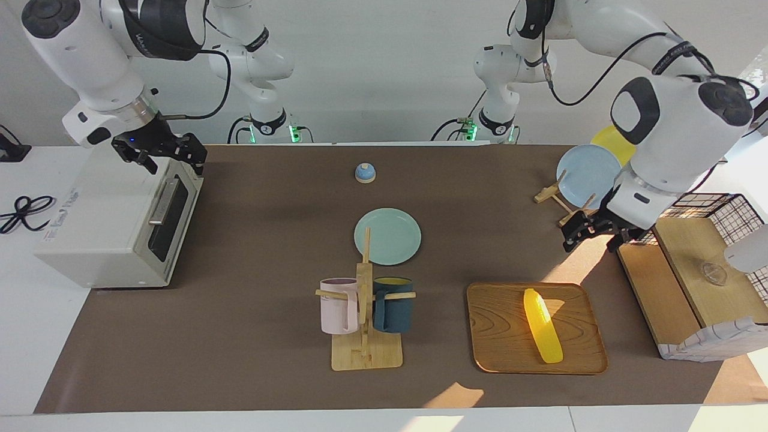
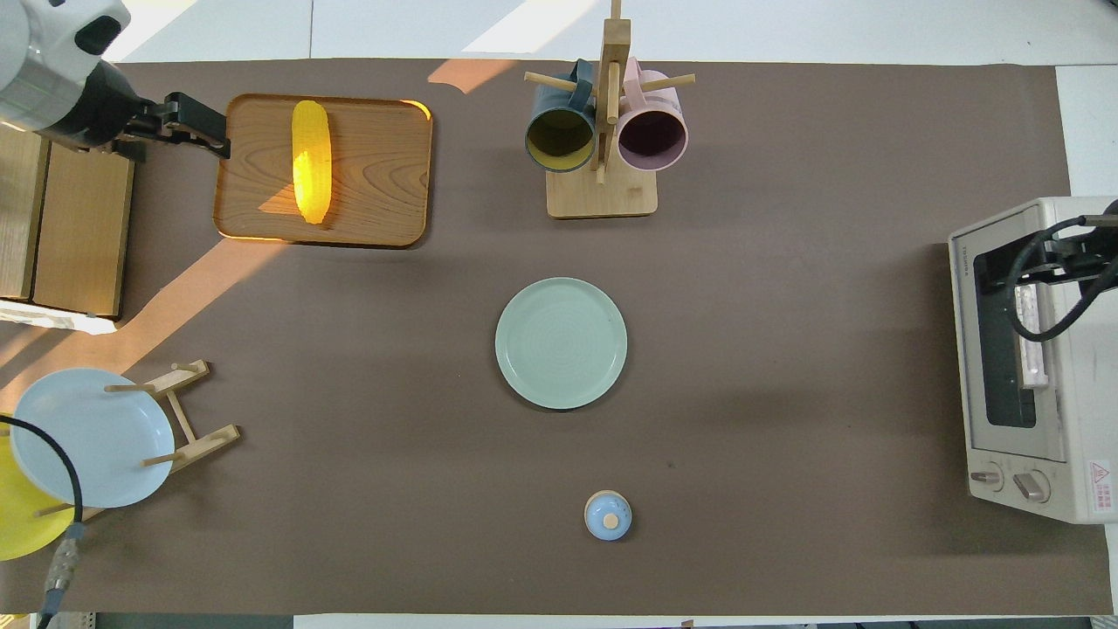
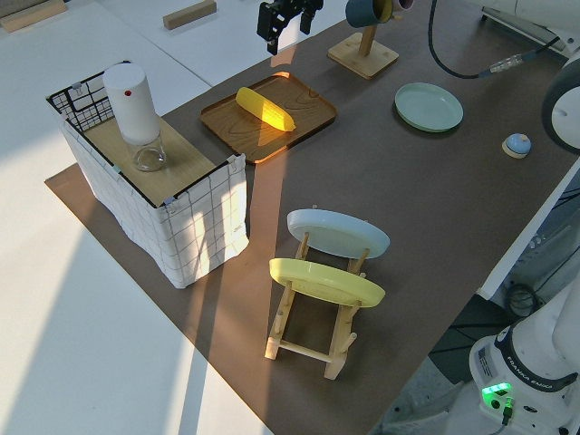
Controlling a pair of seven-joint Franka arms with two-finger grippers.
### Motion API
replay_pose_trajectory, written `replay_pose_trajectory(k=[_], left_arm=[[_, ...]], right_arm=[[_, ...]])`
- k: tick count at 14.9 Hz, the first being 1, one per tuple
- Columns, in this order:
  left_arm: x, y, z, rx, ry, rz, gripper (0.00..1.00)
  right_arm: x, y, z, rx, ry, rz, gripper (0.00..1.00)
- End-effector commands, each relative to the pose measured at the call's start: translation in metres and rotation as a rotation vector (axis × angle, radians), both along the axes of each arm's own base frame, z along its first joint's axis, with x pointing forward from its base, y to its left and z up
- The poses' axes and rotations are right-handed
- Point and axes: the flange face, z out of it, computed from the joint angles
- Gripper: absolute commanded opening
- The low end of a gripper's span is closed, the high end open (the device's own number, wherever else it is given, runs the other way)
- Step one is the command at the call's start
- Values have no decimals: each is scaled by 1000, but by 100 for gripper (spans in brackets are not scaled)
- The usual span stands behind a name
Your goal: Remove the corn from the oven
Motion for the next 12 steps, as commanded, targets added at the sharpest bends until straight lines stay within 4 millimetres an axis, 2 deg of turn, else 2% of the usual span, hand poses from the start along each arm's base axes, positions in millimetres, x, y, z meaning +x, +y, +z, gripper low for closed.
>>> replay_pose_trajectory(k=[1,3,5,6,8,12], left_arm=[[-49,6,26,17,45,-15,100],[-89,13,45,11,61,-15,100],[-119,14,47,8,101,-9,100],[-127,13,46,10,108,-11,100],[-130,5,40,42,107,-31,100],[-110,-1,25,95,92,-54,100]], right_arm=[[-4,0,4,29,4,-5,100],[-4,0,4,28,4,-5,100],[-4,0,4,28,4,-5,100],[-4,0,4,29,4,-5,100],[-4,0,4,29,4,-5,100],[-4,0,4,29,4,-5,100]])
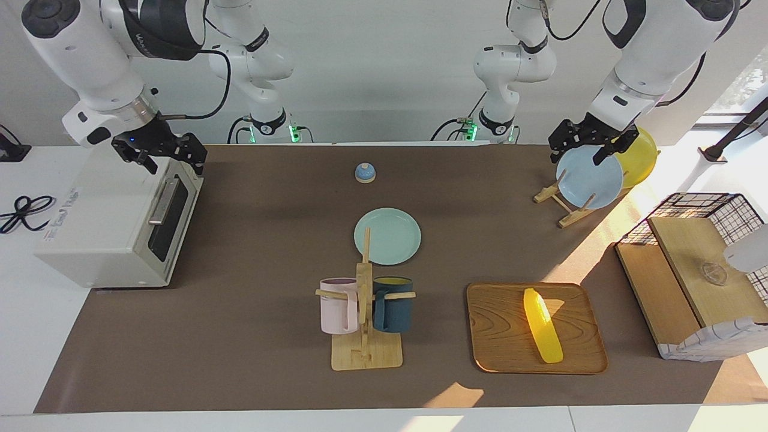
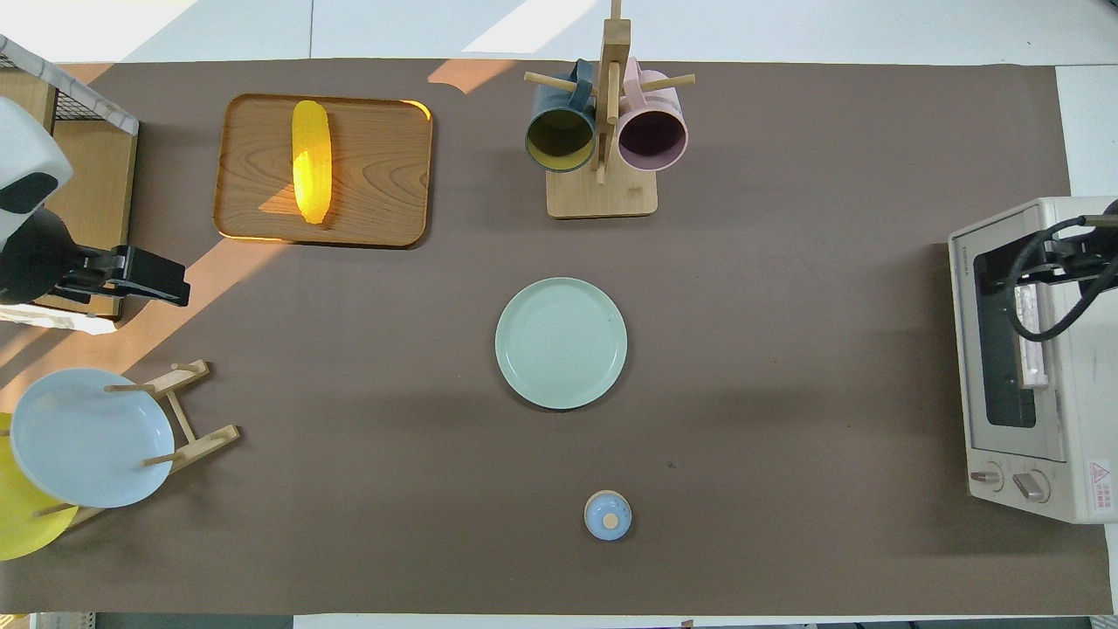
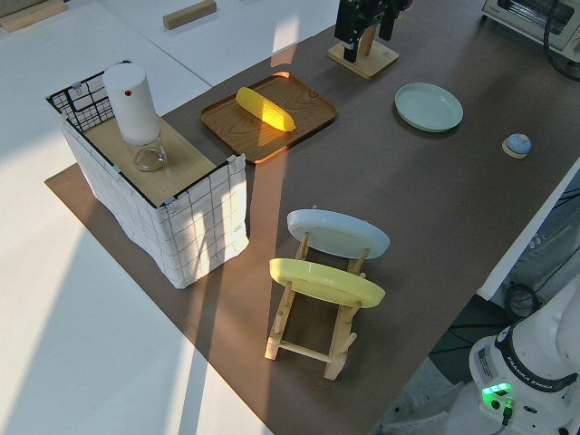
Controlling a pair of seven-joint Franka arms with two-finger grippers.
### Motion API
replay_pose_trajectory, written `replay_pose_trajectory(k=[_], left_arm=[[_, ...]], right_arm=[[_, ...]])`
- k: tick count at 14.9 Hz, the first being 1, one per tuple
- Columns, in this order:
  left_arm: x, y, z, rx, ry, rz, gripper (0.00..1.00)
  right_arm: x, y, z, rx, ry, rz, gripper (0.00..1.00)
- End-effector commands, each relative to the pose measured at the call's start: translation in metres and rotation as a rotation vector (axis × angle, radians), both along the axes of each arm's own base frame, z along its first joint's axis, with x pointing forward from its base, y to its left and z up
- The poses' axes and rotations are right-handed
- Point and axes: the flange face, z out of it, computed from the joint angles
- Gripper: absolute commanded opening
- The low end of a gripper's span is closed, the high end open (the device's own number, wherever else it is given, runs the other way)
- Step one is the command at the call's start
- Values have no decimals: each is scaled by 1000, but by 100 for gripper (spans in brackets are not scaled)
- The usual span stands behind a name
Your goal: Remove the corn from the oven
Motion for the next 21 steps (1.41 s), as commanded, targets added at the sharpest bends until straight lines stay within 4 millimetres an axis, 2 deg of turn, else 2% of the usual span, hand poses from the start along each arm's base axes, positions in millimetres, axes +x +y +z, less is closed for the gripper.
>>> replay_pose_trajectory(k=[1,8,21], left_arm=[[13,0,-13,28,-26,-4,100],[9,-8,-12,18,-17,-9,100],[6,-3,-7,14,-24,-9,100]], right_arm=[[-4,0,4,28,4,-5,100],[-4,0,4,28,4,-5,100],[-4,0,4,28,4,-5,100]])
